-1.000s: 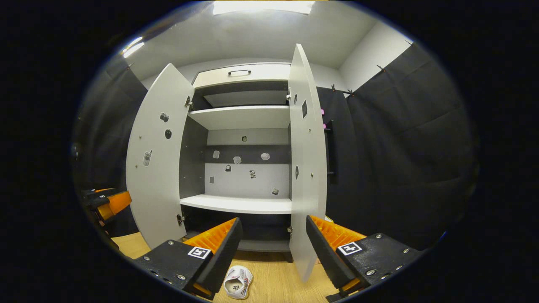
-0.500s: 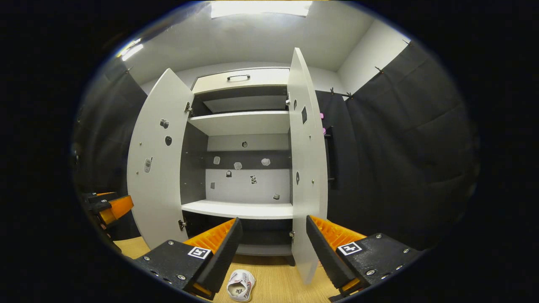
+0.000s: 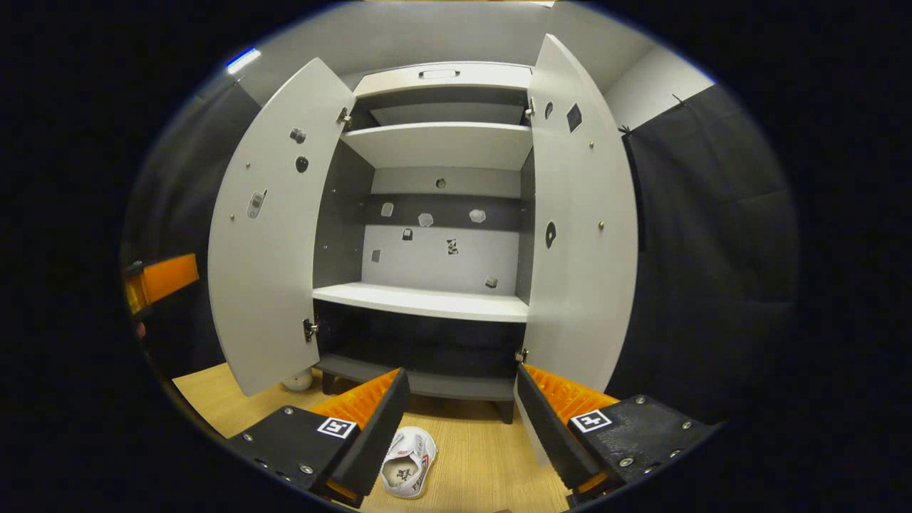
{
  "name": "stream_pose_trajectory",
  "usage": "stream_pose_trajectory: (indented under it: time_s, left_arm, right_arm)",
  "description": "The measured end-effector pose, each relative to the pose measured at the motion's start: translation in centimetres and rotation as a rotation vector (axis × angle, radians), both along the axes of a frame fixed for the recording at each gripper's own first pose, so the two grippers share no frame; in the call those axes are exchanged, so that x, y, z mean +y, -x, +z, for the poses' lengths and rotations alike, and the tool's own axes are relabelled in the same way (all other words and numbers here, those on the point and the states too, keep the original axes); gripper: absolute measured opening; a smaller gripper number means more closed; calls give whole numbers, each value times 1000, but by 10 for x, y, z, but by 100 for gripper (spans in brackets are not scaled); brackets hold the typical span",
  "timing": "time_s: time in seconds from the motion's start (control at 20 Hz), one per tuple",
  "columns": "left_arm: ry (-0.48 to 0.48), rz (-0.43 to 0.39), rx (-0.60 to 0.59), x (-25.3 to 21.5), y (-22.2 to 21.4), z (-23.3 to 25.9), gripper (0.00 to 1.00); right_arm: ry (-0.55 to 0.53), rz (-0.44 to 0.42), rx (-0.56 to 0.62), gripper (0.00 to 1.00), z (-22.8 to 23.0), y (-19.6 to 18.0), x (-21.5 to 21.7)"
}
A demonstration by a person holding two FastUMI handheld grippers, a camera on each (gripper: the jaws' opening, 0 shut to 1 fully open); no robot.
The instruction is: Grab one shoe with the right hand and put it into the shoe cabinet, grab the other shoe with the left hand and put it into the shoe cabinet; then close the right door with the right hand and the left door with the left hand.
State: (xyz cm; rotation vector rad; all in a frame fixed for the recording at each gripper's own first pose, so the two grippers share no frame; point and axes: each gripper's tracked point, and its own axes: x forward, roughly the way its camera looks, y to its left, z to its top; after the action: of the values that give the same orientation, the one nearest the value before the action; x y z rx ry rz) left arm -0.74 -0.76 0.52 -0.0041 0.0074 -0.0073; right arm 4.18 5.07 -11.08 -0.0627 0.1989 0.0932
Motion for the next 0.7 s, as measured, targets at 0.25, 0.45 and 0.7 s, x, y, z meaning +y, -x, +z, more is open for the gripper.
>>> stream_pose_trajectory:
  time_s: [0.25, 0.45, 0.7]
  left_arm:
    - [-16, 22, 4, 8, 7, -6, 96]
    - [-16, 35, 21, 14, 11, -15, 96]
    - [-2, 52, 42, 23, 12, -23, 96]
  right_arm:
    - [39, 21, 213, 92, -113, -16, 19]
    - [50, 42, 464, 92, -223, -2, 31]
    - [73, 31, 601, 90, -286, 1, 29]
